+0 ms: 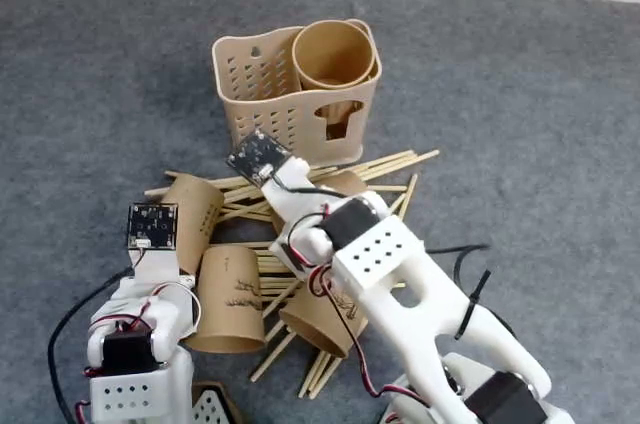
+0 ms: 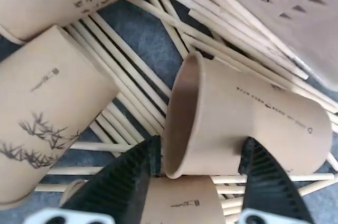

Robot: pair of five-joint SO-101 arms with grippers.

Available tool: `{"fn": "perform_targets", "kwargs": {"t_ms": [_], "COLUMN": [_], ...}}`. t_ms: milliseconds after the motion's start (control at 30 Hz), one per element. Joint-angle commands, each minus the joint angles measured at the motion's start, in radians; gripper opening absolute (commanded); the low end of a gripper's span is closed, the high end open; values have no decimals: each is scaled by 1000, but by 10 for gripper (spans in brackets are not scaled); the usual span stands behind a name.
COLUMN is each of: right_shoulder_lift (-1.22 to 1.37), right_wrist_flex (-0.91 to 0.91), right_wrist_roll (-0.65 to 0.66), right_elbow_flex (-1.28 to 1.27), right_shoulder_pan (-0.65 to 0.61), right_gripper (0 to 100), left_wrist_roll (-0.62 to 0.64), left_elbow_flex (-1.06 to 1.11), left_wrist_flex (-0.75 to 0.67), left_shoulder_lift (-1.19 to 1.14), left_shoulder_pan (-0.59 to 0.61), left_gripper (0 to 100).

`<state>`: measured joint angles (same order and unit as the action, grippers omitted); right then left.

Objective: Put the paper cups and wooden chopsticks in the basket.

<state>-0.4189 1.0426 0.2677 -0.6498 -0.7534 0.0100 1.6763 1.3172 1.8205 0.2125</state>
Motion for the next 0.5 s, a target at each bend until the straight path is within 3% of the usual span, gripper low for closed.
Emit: {"fn": "perform_targets", "kwargs": {"t_ms": [0,333,467], "right_shoulder_lift": [-28,-61,-171], "right_wrist_flex": [-39,-35,-35], "right_wrist_roll": [18,18,15], "right_elbow_flex": [-10,-13,-15], "right_shoulder_pan": [64,142,140], "right_gripper": [238,234,170], "left_wrist_roll": [-5,-5,-5], "left_elbow_flex": [19,19,19], "left_wrist_flex": [5,5,5], "left_shoulder_lift": [5,5,5], "left_shoulder_pan": [-16,-16,-16], "left_gripper": [7,7,7]}}
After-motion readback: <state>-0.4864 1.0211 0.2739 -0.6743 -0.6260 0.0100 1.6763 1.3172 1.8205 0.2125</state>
